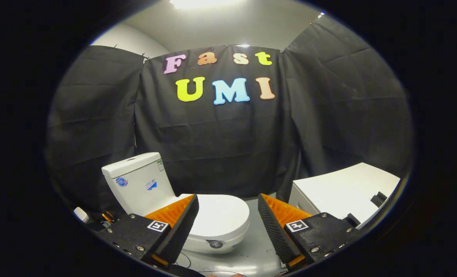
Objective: Open the toilet lid.
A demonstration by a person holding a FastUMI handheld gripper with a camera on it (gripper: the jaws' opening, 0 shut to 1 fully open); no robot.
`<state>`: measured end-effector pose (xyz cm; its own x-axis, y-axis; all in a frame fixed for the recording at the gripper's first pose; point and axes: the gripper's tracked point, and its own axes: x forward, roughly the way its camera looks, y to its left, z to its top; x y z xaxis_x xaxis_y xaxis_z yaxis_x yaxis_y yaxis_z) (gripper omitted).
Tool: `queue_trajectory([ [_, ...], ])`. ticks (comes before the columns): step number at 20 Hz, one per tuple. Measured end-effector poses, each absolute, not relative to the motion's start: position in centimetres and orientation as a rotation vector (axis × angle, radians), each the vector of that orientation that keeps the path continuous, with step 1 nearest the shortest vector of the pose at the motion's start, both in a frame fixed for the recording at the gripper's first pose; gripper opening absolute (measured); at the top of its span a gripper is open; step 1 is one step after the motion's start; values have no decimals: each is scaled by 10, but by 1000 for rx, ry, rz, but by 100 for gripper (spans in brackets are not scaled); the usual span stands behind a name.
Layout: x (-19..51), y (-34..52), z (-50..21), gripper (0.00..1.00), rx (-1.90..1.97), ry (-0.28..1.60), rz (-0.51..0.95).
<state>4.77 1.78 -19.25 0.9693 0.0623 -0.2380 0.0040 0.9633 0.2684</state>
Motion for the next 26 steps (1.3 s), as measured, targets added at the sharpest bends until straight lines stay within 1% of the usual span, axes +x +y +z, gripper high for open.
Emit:
queue_trajectory([
  [4,55,46,-226,95,349,289,68],
  [10,56,80,-280,96,334,400,121],
  [16,65,119,-313,96,553,444,178],
  [21,71,126,-358,96,687,500,137],
  [26,70,114,-401,96,825,546,69],
])
